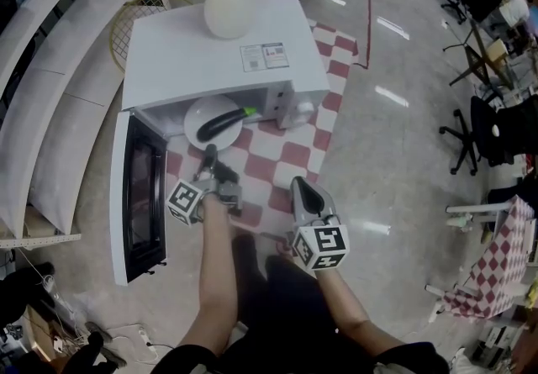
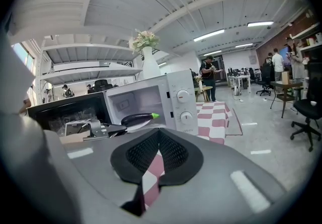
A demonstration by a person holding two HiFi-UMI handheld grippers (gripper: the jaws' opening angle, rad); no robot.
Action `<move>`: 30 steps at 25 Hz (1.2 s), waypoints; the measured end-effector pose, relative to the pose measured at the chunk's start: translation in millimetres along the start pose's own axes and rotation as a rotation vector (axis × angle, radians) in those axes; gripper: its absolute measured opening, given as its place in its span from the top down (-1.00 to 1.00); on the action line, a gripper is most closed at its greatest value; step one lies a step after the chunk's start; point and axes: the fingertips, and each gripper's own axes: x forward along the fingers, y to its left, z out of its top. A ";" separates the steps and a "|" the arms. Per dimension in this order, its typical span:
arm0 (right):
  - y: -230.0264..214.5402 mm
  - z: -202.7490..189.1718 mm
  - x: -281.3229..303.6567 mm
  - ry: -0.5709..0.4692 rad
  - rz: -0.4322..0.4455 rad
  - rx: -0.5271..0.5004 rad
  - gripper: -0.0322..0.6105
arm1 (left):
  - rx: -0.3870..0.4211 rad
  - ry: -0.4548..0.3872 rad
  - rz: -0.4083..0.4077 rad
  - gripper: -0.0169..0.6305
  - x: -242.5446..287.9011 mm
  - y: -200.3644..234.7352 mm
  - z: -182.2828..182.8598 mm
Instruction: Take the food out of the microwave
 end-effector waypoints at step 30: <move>-5.2 -15.5 -76.2 -0.045 0.067 -0.003 0.90 | -0.019 -0.063 -0.011 0.88 -101.7 -8.6 -57.8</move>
